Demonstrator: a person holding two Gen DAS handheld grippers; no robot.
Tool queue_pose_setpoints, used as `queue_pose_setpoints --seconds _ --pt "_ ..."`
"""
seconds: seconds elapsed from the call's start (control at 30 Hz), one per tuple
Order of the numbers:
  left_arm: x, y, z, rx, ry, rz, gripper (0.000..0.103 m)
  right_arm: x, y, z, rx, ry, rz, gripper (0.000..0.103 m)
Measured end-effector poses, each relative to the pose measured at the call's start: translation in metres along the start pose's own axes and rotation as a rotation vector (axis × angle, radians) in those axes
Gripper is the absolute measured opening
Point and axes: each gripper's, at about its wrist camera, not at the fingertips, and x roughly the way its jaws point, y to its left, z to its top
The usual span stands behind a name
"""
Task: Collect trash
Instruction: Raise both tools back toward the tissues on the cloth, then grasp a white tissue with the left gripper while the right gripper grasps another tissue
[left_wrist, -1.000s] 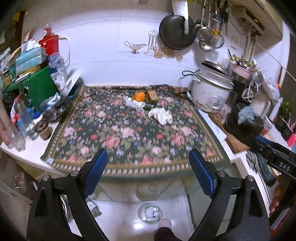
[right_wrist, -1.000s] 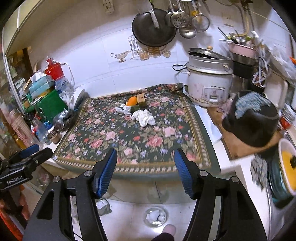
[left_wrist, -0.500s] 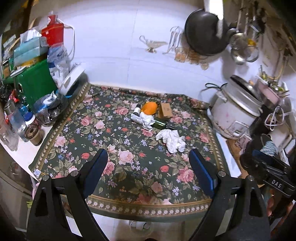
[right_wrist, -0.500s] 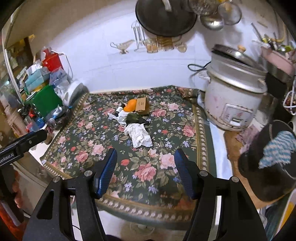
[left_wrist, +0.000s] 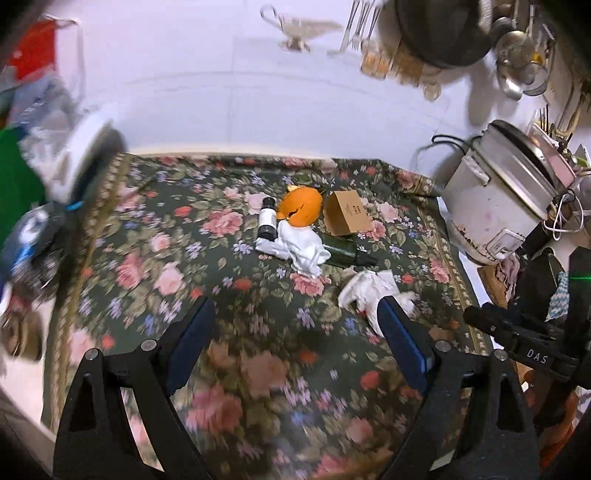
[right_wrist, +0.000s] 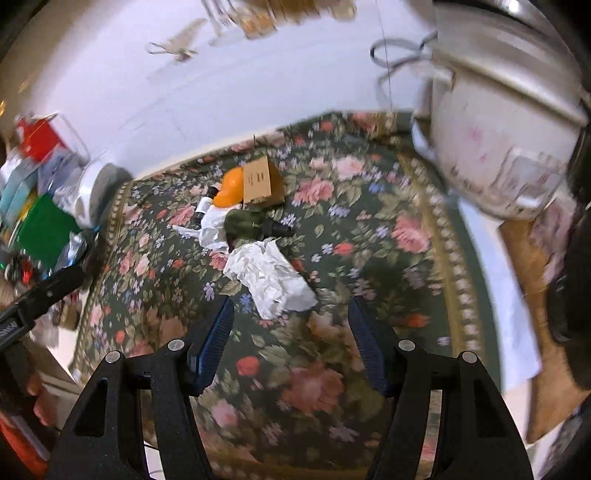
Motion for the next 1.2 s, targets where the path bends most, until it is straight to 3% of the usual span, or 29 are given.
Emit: queue_pose_setpoints --seconds 0.3,0.43,0.57,0.7,0.8,0.87,0.9,1.0,1.2 --pt "0.114 0.017 0.043 0.065 0.088 -0.087 0.089 0.049 -0.010 0.015 0.099 0.054 -0.065 0.060" --pt "0.155 0.017 0.046 0.080 0.137 -0.085 0.089 0.072 -0.011 0.018 0.112 0.085 -0.080 0.060" --pt "0.182 0.020 0.040 0.072 0.186 -0.072 0.088 0.093 -0.013 0.017 0.149 0.133 -0.042 0.060" --pt "0.198 0.027 0.037 0.040 0.217 -0.080 0.069 0.100 -0.016 0.011 0.181 0.151 -0.037 0.058" --pt "0.201 0.028 0.035 0.022 0.225 -0.092 0.048 0.103 -0.016 0.005 0.199 0.165 0.025 0.043" --pt "0.199 0.028 0.034 0.016 0.229 -0.103 0.023 0.102 -0.016 0.004 0.202 0.164 0.048 0.031" --pt "0.198 0.028 0.033 0.009 0.238 -0.113 0.012 0.100 -0.015 0.004 0.195 0.162 0.039 0.031" --pt "0.191 0.027 0.030 0.009 0.224 -0.093 0.005 0.095 -0.012 0.002 0.164 0.155 0.017 0.028" --pt "0.155 0.020 0.022 0.012 0.177 -0.077 0.004 0.076 -0.013 -0.004 0.113 0.122 -0.012 0.026"
